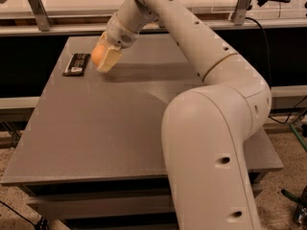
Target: Move orange near rxbar chocolate
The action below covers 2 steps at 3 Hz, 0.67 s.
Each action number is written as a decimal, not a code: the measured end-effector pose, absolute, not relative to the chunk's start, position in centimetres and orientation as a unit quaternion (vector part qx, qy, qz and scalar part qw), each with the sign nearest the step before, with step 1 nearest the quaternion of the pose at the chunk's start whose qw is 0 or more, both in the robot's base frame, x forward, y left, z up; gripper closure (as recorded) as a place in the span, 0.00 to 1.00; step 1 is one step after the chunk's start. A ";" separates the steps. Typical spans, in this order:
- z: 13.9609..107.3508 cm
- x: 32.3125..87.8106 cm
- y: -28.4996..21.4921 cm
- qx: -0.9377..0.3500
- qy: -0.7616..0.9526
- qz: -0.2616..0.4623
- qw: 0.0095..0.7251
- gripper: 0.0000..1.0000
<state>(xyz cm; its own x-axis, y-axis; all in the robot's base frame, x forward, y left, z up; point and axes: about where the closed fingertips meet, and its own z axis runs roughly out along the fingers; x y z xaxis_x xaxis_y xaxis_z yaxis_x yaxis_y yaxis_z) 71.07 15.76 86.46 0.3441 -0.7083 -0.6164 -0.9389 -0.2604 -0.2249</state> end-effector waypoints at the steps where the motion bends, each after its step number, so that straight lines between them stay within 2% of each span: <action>1: 86.3 71.0 17.9 -0.775 0.522 0.212 0.285 0.82; 2: 86.1 71.0 18.2 -0.775 0.522 0.214 0.285 0.59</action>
Offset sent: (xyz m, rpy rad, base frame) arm -0.0006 0.0193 -0.0011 0.0096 0.0079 0.0331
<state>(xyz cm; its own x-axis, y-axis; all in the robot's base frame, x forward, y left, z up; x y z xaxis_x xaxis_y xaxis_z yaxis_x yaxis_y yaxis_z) 71.04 18.16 86.14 0.3644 -0.6876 -0.6281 -0.9306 -0.2936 -0.2185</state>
